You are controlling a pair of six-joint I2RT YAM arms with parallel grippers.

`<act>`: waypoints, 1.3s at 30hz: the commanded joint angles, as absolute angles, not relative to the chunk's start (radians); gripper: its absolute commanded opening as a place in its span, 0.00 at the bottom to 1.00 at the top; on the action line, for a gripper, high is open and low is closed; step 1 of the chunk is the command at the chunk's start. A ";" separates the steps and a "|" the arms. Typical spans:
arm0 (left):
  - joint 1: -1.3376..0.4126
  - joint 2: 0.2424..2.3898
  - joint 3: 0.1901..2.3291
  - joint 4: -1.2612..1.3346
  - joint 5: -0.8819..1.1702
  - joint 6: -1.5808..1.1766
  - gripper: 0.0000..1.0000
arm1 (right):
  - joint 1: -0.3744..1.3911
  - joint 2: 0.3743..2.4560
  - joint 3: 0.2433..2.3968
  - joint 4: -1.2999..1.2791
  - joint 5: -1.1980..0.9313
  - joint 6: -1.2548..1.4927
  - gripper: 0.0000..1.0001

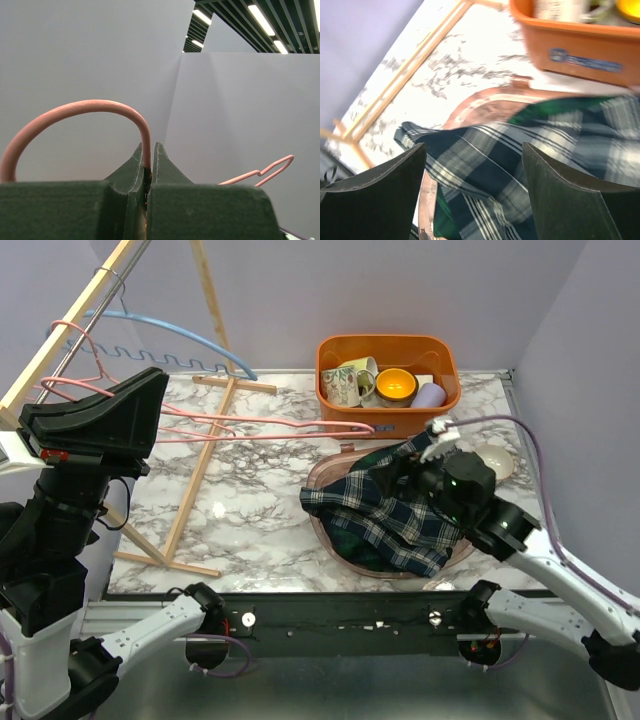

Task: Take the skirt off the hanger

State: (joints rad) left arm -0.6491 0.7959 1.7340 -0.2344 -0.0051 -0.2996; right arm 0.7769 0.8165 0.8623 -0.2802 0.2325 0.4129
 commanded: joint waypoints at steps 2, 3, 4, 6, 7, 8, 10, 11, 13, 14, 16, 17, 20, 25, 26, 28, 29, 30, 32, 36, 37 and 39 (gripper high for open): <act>-0.646 0.799 1.747 -0.236 -0.025 -0.299 0.00 | 0.807 1.074 0.962 -0.144 -0.057 0.273 0.79; -0.646 0.798 1.749 -0.236 -0.023 -0.298 0.00 | 0.816 1.104 0.986 -0.131 -0.066 0.278 0.78; -0.646 0.801 1.749 -0.241 -0.028 -0.296 0.00 | 0.827 1.127 0.995 -0.106 -0.072 0.281 0.76; -0.646 0.804 1.756 -0.244 -0.032 -0.287 0.00 | 0.867 1.195 1.017 -0.097 -0.060 0.278 0.75; -0.646 0.805 1.759 -0.251 -0.034 -0.285 0.00 | 0.879 1.215 1.019 -0.106 -0.031 0.276 0.73; -0.646 0.807 1.769 -0.255 -0.035 -0.278 0.00 | 0.897 1.259 1.016 -0.113 -0.012 0.269 0.73; -0.646 0.807 1.773 -0.262 -0.037 -0.272 0.00 | 0.905 1.293 0.982 -0.141 0.041 0.264 0.67; -0.644 0.805 1.778 -0.265 -0.043 -0.267 0.00 | 0.905 1.302 0.964 -0.149 0.111 0.273 0.63; -0.646 0.801 1.778 -0.270 -0.049 -0.258 0.00 | 0.904 1.307 0.880 -0.134 0.193 0.279 0.52; -0.646 0.801 1.776 -0.271 -0.052 -0.255 0.00 | 0.905 1.302 0.852 -0.118 0.246 0.276 0.50; -0.646 0.802 1.776 -0.273 -0.054 -0.249 0.00 | 0.905 1.301 0.798 -0.085 0.274 0.279 0.49; -0.646 0.802 1.781 -0.276 -0.054 -0.244 0.00 | 0.905 1.308 0.766 -0.078 0.285 0.291 0.49; -0.646 0.810 1.796 -0.296 -0.066 -0.226 0.00 | 0.904 1.364 0.730 -0.071 0.296 0.354 0.48; -0.646 0.813 1.805 -0.307 -0.063 -0.225 0.00 | 0.904 1.402 0.680 -0.062 0.350 0.449 0.45; -0.646 0.815 1.812 -0.307 -0.063 -0.224 0.00 | 0.905 1.401 0.672 -0.060 0.376 0.460 0.45; -0.646 0.816 1.815 -0.310 -0.064 -0.222 0.00 | 0.904 1.402 0.660 -0.066 0.409 0.468 0.44; -0.646 0.813 1.815 -0.310 -0.067 -0.221 0.00 | 0.904 1.408 0.660 -0.072 0.444 0.486 0.43; -0.646 0.815 1.815 -0.310 -0.067 -0.221 0.00 | 0.904 1.410 0.658 -0.081 0.462 0.497 0.43; -0.646 0.813 1.812 -0.311 -0.069 -0.219 0.00 | 0.904 1.407 0.655 -0.101 0.495 0.529 0.43; -0.646 0.810 1.804 -0.310 -0.074 -0.221 0.00 | 0.904 1.338 0.655 -0.141 0.543 0.545 0.45; -0.646 0.808 1.804 -0.308 -0.072 -0.224 0.00 | 0.905 1.321 0.660 -0.171 0.557 0.548 0.45; -0.646 0.808 1.802 -0.307 -0.068 -0.229 0.00 | 0.904 1.280 0.664 -0.186 0.583 0.540 0.47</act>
